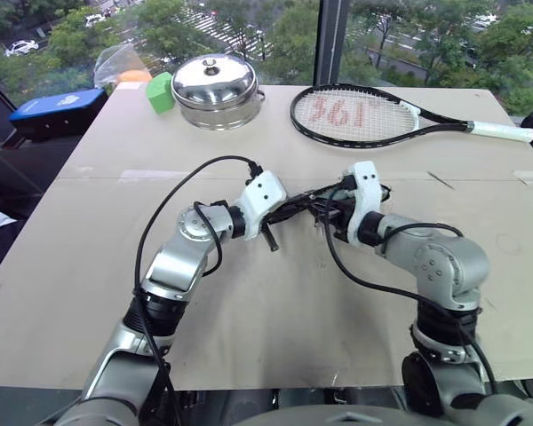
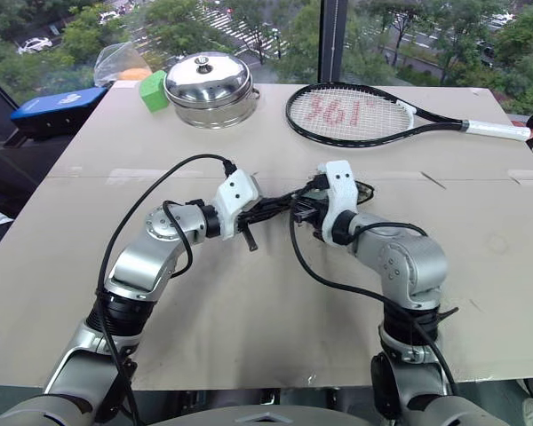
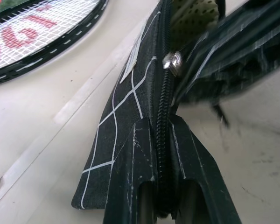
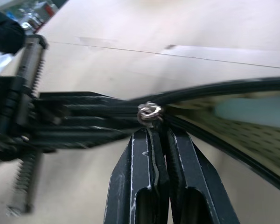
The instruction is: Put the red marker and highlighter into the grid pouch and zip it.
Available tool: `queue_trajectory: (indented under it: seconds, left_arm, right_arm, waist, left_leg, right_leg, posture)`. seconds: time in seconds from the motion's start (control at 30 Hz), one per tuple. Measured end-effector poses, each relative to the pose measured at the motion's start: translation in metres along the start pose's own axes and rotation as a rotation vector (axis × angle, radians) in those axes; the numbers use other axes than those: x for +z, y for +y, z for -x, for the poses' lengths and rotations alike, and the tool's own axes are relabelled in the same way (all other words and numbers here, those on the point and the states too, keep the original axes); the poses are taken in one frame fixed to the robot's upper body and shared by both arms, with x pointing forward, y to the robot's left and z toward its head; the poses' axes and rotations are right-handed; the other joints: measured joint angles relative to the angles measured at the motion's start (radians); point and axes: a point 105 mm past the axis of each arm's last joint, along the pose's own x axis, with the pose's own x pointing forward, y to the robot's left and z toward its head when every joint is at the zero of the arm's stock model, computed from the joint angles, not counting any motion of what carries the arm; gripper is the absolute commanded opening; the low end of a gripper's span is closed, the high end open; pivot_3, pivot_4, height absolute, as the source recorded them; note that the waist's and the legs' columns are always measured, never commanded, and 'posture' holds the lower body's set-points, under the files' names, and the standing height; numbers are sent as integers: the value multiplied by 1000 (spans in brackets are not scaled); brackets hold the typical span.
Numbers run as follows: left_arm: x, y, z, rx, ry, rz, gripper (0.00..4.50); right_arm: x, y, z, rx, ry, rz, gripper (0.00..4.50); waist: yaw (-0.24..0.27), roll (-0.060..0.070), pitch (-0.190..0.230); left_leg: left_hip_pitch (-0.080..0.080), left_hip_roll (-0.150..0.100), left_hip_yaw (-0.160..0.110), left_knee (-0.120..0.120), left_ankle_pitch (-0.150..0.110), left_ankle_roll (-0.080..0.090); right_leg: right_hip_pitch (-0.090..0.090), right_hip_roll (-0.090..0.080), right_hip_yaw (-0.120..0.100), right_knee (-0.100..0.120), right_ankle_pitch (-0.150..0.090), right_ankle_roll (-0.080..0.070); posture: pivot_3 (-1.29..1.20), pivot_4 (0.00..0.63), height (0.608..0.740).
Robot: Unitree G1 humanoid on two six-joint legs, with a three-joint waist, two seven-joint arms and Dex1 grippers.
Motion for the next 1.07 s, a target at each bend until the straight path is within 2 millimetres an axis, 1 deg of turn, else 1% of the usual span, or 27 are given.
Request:
queue_trajectory:
  seconds: [0.07,0.13,0.2,0.3,0.4,0.43,0.5,0.53,0.6,0.63,0.67,0.7,0.73,0.77,0.8,0.83,0.87,0.9,0.93,0.97,1.0,1.07]
  left_arm:
    - [0,1,0,0,0,-8,0]
    - [0,0,0,-1,-6,-20,0]
    - [1,-2,-3,-11,-15,-55,0]
    - [-1,-10,-10,-46,-25,-131,0]
    - [-9,-9,-12,-40,-19,-195,0]
    - [-11,-8,-13,-44,-34,-210,0]
    - [-13,-8,-12,-53,-33,-210,759]
    - [-17,-11,-10,-92,-41,-166,944]
    - [-24,-11,2,-112,-56,-104,1913]
    - [-30,-11,13,-128,-58,-29,2508]
    - [-32,-12,22,-141,-57,22,2982]
    - [-34,-12,27,-146,-58,51,3443]
    - [-37,-14,41,-165,-52,122,3884]
    - [-39,-17,53,-180,-56,181,4370]
    - [-42,-21,70,-192,-47,241,4479]
    - [-47,-21,87,-187,-26,294,4479]
    - [-51,-20,100,-171,-6,338,4479]
    - [-50,-20,106,-161,-8,356,4479]
    - [-47,-23,112,-166,-8,361,4479]
    - [-47,-25,114,-169,-6,361,4479]
    - [-48,-29,120,-170,3,371,4479]
    - [-53,-32,132,-146,30,404,4479]
  right_arm:
    - [-5,-33,23,-136,19,14,54]
    - [-11,-60,45,-250,51,26,54]
    - [-14,-80,65,-331,74,55,54]
    - [-19,-85,78,-332,103,107,54]
    - [-23,-82,79,-295,73,175,54]
    - [-25,-81,79,-278,76,246,54]
    - [-27,-80,80,-264,80,275,613]
    - [-28,-80,85,-241,73,340,815]
    - [-40,-85,97,-227,107,380,1809]
    - [-49,-88,108,-213,120,388,2428]
    - [-55,-89,118,-199,127,389,2872]
    - [-58,-89,124,-192,128,386,3419]
    - [-62,-90,137,-175,121,373,3803]
    - [-64,-86,151,-141,89,352,4289]
    - [-64,-83,170,-115,58,357,4444]
    - [-66,-82,188,-111,51,372,4444]
    - [-66,-82,202,-113,51,398,4444]
    - [-65,-80,209,-102,45,425,4444]
    - [-61,-77,215,-90,32,460,4444]
    - [-61,-77,217,-89,31,466,4444]
    - [-61,-76,224,-91,32,486,4444]
    - [-64,-78,237,-119,44,499,4444]
  waist:
    - [3,0,0]
    - [3,0,0]
    - [2,0,0]
    - [2,0,0]
    - [-4,0,0]
    - [-5,1,0]
    - [-4,0,0]
    - [-3,0,0]
    - [-1,0,0]
    - [1,0,0]
    - [4,0,0]
    - [4,0,0]
    - [7,0,0]
    - [10,0,1]
    - [11,0,0]
    - [14,0,1]
    - [15,0,1]
    - [16,1,1]
    - [17,3,2]
    - [17,3,2]
    - [18,3,2]
    - [19,3,2]
  left_leg:
    - [0,0,1,0,0,0]
    - [0,0,1,0,-1,2]
    - [1,-1,1,0,-2,4]
    - [1,0,1,-1,-3,4]
    - [2,0,1,-1,-3,4]
    - [1,0,1,-1,-3,4]
    - [1,0,1,-1,-3,5]
    - [1,0,2,0,-3,5]
    - [0,2,1,0,-3,5]
    - [0,2,1,0,-3,5]
    - [0,2,1,0,-3,5]
    - [0,2,1,0,-3,5]
    - [1,3,1,-1,-3,5]
    - [1,3,1,-1,-3,5]
    - [2,4,1,-2,-3,5]
    - [3,5,0,-2,-4,4]
    - [4,5,1,-2,-4,4]
    - [4,5,1,-1,-4,4]
    - [4,5,1,0,-4,4]
    - [5,5,1,0,-4,4]
    - [5,4,1,0,-6,0]
    - [5,4,1,0,-6,0]
  right_leg:
    - [0,-1,1,-1,0,0]
    - [0,-1,1,-1,0,0]
    - [0,-1,1,0,0,0]
    - [0,0,1,0,0,0]
    - [0,1,2,0,0,0]
    - [0,1,2,0,0,0]
    - [0,1,2,-1,0,0]
    - [0,0,2,-1,0,0]
    - [0,0,2,-2,-1,1]
    - [-1,0,2,-2,-1,1]
    - [-1,0,2,-2,-1,1]
    - [0,0,2,-2,-1,2]
    - [0,0,2,-2,-1,2]
    - [0,0,2,-2,-1,2]
    - [0,0,2,-2,-2,3]
    - [1,0,1,-2,-4,5]
    - [2,0,2,-2,-5,6]
    - [2,-1,2,-3,-7,3]
    - [2,-2,2,-3,-7,3]
    - [2,-3,2,-3,-7,3]
    - [2,-4,3,-3,-8,3]
    - [2,-9,4,-3,-8,3]
  posture:
    - [0,150,740]
    - [0,150,740]
    - [0,150,740]
    - [0,150,740]
    - [0,150,740]
    - [0,150,740]
    - [0,150,740]
    - [0,150,740]
    - [0,150,740]
    - [0,150,740]
    - [0,150,740]
    - [0,150,740]
    - [0,150,740]
    - [0,150,740]
    - [0,150,740]
    - [0,150,740]
    - [0,150,740]
    - [0,150,740]
    - [0,150,740]
    - [0,150,740]
    - [0,150,740]
    - [0,150,740]
